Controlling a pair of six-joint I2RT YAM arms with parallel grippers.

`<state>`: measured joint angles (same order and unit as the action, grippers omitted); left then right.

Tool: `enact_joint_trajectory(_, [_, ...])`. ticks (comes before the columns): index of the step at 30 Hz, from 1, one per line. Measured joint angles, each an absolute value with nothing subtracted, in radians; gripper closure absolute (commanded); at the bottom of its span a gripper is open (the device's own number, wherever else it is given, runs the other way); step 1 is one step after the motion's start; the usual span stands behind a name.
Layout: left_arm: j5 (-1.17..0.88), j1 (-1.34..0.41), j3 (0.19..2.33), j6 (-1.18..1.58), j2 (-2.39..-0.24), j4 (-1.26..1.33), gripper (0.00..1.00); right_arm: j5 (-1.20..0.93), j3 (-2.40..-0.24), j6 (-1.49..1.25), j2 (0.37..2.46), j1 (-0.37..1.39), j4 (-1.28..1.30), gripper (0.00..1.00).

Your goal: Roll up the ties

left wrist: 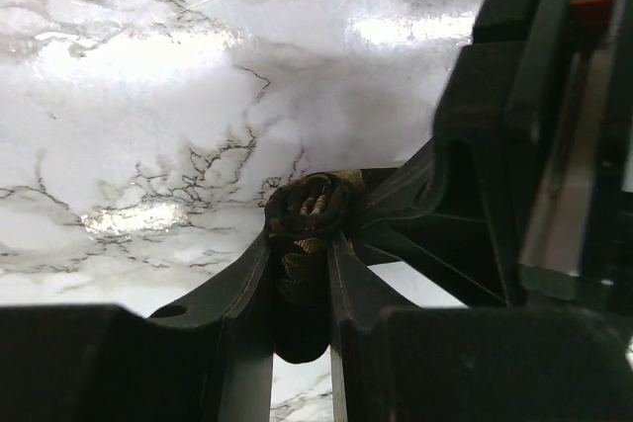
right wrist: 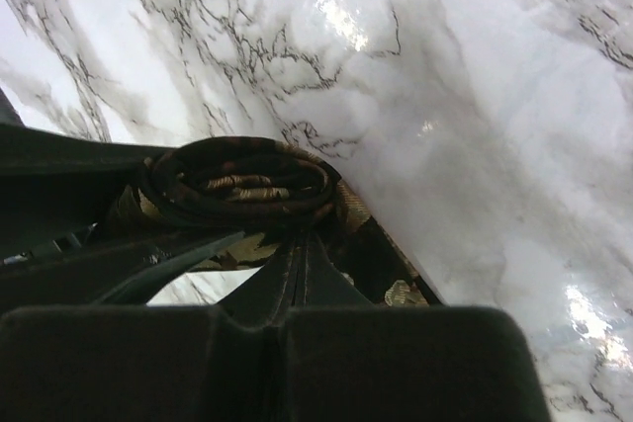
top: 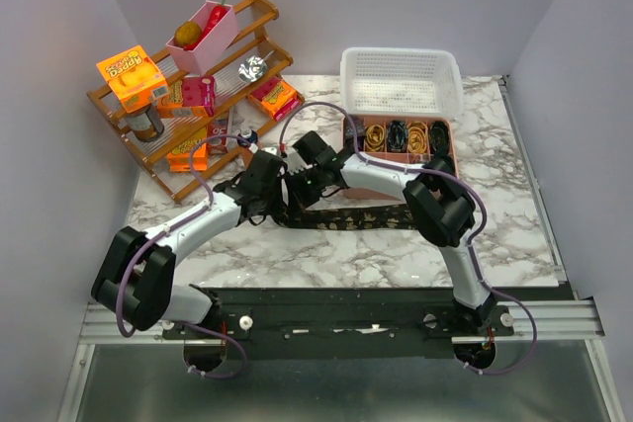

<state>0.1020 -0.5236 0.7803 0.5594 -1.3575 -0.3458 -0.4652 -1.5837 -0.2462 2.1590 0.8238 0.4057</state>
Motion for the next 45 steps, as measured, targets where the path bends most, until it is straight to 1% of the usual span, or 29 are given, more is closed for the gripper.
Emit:
enact_joint_trajectory(5, [0.134, -0.544, 0.796, 0.550, -1.361, -0.371, 1.00, -0.469, -1.598, -0.251, 2.190, 0.826, 0.406, 0.99])
enact_joint_trajectory(12, [0.183, -0.607, 0.837, 0.537, -1.377, -0.403, 1.00, -0.483, -1.602, -0.262, 2.205, 0.825, 0.406, 0.99])
enact_joint_trajectory(24, [0.368, -0.739, 0.922, 0.565, -1.518, -0.507, 1.00, -0.493, -1.602, -0.263, 2.206, 0.790, 0.413, 0.99])
enact_joint_trajectory(35, [0.435, -0.757, 0.925, 0.561, -1.526, -0.545, 1.00, -0.491, -1.602, -0.262, 2.198, 0.800, 0.413, 0.99])
enact_joint_trajectory(45, [0.462, -0.766, 0.931, 0.545, -1.486, -0.556, 1.00, -0.445, -1.583, -0.260, 2.134, 0.811, 0.418, 0.99])
